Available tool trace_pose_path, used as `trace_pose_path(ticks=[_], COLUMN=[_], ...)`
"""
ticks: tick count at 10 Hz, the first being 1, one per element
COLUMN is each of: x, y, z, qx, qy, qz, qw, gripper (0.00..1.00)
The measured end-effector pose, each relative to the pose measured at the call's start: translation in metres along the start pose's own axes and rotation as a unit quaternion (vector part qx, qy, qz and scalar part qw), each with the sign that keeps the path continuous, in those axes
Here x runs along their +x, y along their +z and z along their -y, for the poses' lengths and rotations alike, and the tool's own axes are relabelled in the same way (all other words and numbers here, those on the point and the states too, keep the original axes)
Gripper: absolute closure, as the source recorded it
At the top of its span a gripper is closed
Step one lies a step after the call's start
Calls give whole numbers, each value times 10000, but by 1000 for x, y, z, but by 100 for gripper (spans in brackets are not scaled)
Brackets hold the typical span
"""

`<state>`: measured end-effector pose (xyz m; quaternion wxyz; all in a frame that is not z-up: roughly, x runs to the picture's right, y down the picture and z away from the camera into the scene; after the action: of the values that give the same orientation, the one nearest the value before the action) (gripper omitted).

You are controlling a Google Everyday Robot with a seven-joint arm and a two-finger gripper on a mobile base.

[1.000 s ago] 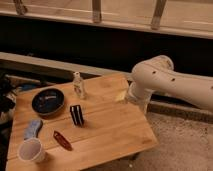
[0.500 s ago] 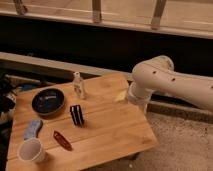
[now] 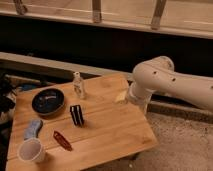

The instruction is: Knock the eraser over

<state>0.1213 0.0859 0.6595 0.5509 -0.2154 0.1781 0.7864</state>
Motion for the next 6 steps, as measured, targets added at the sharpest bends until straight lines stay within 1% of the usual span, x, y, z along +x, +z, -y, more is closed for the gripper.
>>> trace_pose_path(ticks=[1,2,3,4,5,6], x=[-5,-8,-12,-14,-14,-10], y=[-5,-7,-6,-2,4,11], z=[-4,-14,-29,-49,-75,-100], qx=[-116,-201,-283,-355,-422,-489], qy=[-51,-150,-289,-445,-657,-877], qz=[9,5,-8,-28,-121,-217], qw=[9999,9997,9992,9984,9969,9947], gripper=[46,55,66,76,88,96])
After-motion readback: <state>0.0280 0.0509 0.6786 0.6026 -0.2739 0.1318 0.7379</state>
